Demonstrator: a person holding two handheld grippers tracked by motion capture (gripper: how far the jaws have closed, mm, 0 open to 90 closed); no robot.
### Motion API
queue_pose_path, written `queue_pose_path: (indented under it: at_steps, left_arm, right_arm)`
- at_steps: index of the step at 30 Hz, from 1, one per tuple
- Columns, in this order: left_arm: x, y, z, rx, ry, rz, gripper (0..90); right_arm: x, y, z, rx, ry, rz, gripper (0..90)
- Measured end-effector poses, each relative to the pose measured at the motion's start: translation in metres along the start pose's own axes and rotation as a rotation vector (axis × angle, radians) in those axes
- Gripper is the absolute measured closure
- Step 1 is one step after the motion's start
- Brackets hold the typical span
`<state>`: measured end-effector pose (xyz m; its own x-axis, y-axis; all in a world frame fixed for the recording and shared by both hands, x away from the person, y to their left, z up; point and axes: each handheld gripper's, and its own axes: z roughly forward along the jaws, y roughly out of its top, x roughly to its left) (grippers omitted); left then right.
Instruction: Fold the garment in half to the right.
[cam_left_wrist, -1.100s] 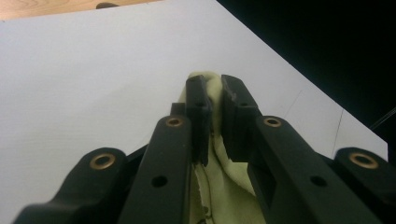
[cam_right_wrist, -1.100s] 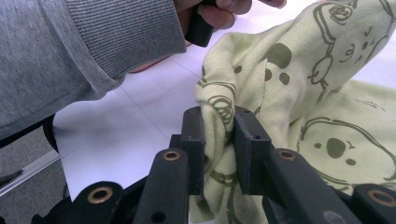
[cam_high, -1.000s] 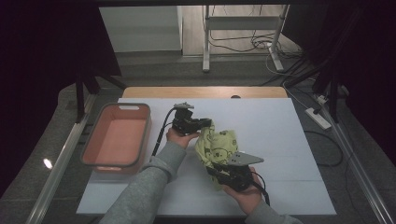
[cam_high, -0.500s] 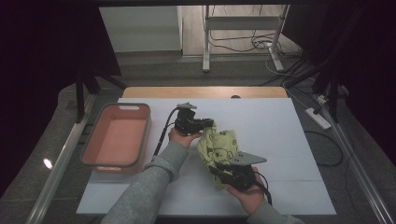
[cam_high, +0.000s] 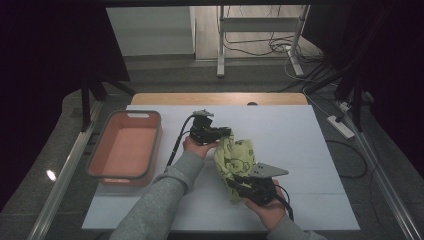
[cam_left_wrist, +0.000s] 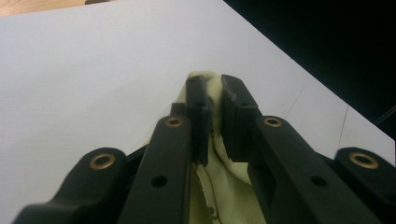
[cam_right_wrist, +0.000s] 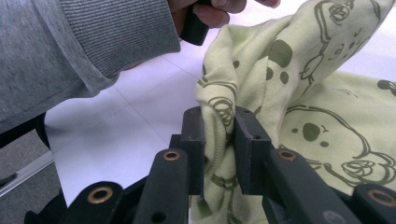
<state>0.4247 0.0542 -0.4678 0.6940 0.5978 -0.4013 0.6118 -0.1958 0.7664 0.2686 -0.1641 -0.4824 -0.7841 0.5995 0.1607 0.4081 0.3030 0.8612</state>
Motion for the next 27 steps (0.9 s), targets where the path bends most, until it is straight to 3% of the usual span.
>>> queue_pose_path:
  at_steps: [27]
  left_arm:
    - [0.001,-0.002,0.03,0.032,-0.012,-0.002,81.3]
  right_arm:
    - [-0.014,-0.008,-0.009,0.022,-0.031,0.046,76.5]
